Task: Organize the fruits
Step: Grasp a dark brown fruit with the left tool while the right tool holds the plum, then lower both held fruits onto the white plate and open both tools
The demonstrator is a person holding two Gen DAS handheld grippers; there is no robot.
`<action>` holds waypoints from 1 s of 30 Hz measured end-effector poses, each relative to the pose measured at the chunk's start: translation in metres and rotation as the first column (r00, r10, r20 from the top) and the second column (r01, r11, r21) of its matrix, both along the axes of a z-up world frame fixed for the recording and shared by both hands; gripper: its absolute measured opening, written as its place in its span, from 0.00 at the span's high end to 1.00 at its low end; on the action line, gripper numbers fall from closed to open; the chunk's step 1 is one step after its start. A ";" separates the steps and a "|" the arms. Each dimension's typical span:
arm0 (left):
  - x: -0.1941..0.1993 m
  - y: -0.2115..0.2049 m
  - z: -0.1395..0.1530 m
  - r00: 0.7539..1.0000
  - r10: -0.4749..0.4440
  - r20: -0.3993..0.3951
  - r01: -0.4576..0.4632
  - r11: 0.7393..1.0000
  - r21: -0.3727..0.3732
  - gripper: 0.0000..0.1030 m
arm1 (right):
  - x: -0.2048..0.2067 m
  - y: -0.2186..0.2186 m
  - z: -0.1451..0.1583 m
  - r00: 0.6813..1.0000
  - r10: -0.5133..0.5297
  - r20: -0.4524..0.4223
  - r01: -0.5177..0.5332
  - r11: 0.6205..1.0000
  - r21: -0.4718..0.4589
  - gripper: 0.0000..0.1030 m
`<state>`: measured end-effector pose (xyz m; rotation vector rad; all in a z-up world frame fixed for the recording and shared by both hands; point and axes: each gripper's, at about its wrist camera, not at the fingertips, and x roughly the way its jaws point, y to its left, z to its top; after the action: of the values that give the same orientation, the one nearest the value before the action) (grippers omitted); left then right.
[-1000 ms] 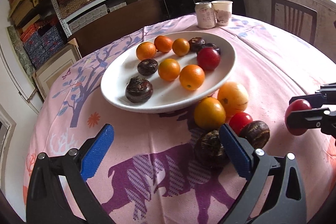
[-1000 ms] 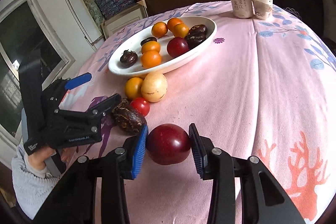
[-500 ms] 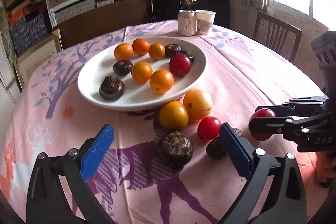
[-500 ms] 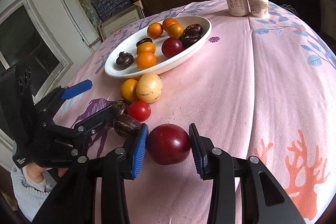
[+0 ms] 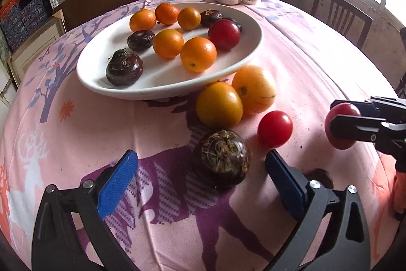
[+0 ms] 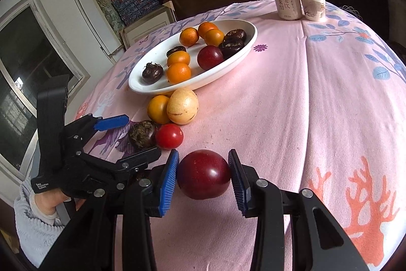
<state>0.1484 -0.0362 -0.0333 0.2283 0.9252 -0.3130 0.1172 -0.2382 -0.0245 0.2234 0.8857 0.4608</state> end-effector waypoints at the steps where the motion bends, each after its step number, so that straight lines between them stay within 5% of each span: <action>1: 0.000 0.003 0.001 1.000 0.008 0.003 -0.008 1.000 -0.015 0.09 | 0.000 0.000 0.000 1.000 0.000 -0.001 0.000 1.000 0.000 0.61; 3: -0.004 0.006 0.005 1.000 -0.010 0.011 0.010 0.998 -0.059 0.55 | 0.000 0.000 0.000 1.000 0.001 -0.001 -0.001 1.000 0.000 0.61; 11: -0.009 0.006 0.008 1.000 -0.007 0.028 0.008 0.998 -0.063 0.60 | 0.001 0.000 0.000 1.000 0.001 -0.001 -0.001 1.000 0.006 0.61; 19: -0.009 0.041 0.043 0.986 0.119 0.117 -0.100 0.982 -0.157 0.61 | 0.000 -0.003 0.009 0.999 -0.005 0.037 0.003 0.999 0.038 0.61; 30: 0.069 0.053 0.089 0.960 0.217 0.176 -0.182 0.964 -0.196 0.61 | 0.078 0.026 0.081 0.986 -0.034 0.162 0.028 0.999 0.040 0.61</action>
<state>0.2174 0.0164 0.0553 -0.0009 0.7134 -0.1797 0.1949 -0.2122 0.0568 0.2301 0.7134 0.4606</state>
